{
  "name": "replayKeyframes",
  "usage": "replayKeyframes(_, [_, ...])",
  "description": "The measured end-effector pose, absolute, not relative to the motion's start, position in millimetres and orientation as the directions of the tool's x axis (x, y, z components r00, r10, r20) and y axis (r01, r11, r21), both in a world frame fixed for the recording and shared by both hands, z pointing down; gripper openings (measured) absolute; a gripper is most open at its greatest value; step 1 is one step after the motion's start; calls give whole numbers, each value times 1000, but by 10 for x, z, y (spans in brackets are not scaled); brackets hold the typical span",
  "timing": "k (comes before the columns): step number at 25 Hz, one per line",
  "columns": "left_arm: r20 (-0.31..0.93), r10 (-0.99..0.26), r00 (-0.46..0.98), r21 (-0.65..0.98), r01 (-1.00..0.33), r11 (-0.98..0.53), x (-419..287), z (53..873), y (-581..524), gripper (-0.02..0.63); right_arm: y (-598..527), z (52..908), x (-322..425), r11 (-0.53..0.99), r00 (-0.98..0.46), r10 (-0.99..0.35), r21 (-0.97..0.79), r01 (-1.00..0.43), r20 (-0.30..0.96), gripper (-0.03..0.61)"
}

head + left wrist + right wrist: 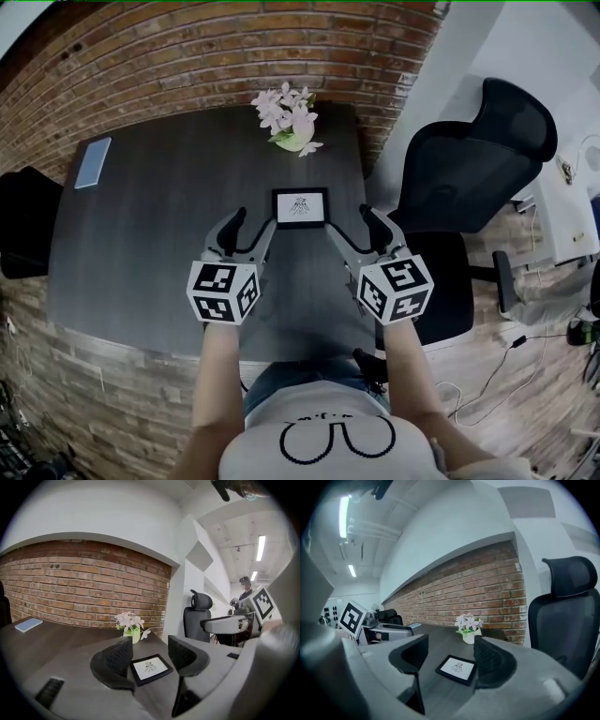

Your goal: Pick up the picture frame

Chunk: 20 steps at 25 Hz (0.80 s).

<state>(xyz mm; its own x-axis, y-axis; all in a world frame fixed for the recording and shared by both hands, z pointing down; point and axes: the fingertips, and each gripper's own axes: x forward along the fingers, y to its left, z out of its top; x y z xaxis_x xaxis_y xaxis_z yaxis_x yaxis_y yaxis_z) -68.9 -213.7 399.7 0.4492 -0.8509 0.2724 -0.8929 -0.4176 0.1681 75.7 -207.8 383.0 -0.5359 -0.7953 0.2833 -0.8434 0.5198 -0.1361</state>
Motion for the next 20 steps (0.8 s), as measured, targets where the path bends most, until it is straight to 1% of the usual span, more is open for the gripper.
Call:
replayKeyframes(6, [333, -840, 428, 164, -904, -395, -676, 4285, -2415, 227, -2366, 4157, 730, 542, -535, -763, -92, -835, 362, 290])
replayKeyframes(12, [411, -806, 425, 203, -905, -374, -694, 4634, -2638, 212, -2607, 4569, 787, 469, -485, -756, -153, -870, 439, 279])
replayKeyframes(16, [489, -764, 422, 234, -907, -351, -685, 4938, -2773, 207, -2709, 4860, 796, 426, -459, -730, -187, -885, 506, 262])
replayKeyframes(18, [515, -749, 416, 243, -909, -337, -669, 5078, -2861, 201, -2783, 4991, 802, 410, -450, -721, -199, -890, 527, 240])
replayKeyframes(20, [543, -735, 406, 252, -914, -319, -662, 5228, -2916, 195, -2834, 5123, 796, 398, -443, -712, -206, -894, 545, 233])
